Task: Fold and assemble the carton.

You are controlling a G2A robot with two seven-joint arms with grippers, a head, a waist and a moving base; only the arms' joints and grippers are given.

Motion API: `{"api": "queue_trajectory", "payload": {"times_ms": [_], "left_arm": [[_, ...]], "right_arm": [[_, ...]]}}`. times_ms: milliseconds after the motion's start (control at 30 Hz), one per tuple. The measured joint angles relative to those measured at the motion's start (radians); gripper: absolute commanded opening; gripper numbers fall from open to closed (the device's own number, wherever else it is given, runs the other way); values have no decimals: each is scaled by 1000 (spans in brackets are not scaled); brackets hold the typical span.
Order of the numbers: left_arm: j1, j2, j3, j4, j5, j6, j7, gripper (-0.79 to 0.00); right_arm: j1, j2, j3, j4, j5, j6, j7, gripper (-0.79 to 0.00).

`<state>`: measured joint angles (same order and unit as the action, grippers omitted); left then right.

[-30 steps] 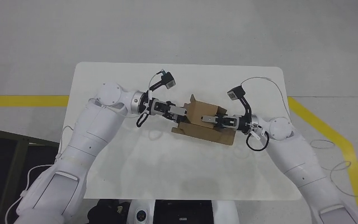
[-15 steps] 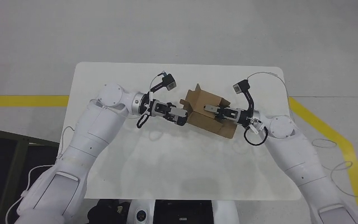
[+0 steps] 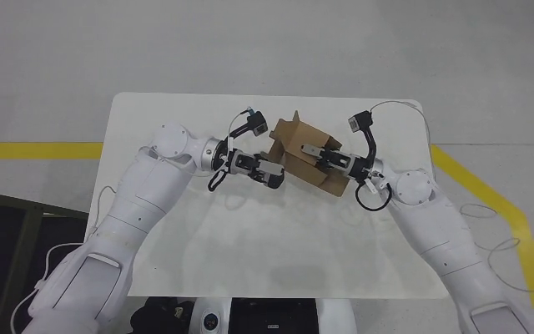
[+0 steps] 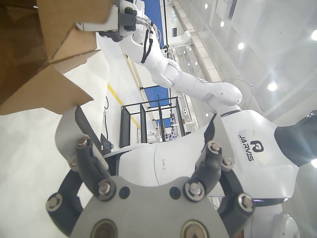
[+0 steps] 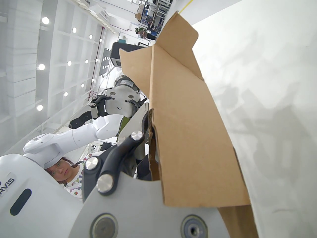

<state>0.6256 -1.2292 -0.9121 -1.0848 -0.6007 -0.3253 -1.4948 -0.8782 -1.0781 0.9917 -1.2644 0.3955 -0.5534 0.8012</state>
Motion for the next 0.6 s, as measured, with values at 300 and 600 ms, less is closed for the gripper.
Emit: {"api": "queue_trajectory", "payload": {"times_ms": [300, 600], "left_arm": [[-12, -6, 8, 20, 0, -5, 5, 0], [-13, -6, 4, 29, 6, -7, 7, 0]], "right_arm": [[-20, -5, 9, -41, 2, 5, 5, -785], [-48, -13, -4, -86, -5, 21, 12, -785]]}}
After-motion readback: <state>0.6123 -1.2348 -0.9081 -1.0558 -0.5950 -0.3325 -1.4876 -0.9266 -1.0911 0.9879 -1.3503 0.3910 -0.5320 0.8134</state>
